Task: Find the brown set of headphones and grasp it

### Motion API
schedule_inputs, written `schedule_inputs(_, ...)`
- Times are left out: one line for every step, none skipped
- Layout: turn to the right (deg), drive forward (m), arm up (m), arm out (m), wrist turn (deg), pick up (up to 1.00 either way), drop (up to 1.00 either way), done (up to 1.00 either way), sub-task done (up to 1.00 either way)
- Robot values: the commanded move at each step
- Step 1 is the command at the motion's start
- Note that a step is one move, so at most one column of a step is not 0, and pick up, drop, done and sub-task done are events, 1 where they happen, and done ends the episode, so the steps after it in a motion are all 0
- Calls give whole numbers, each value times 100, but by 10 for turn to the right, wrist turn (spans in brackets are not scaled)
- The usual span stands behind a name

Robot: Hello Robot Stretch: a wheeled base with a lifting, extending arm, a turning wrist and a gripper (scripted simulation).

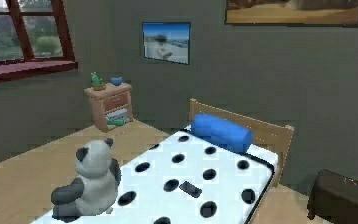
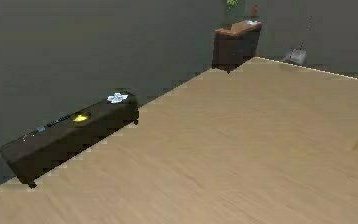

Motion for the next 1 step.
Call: schedule_inputs(-450, 0, 0, 0, 0, 0, 0, 0, 0)
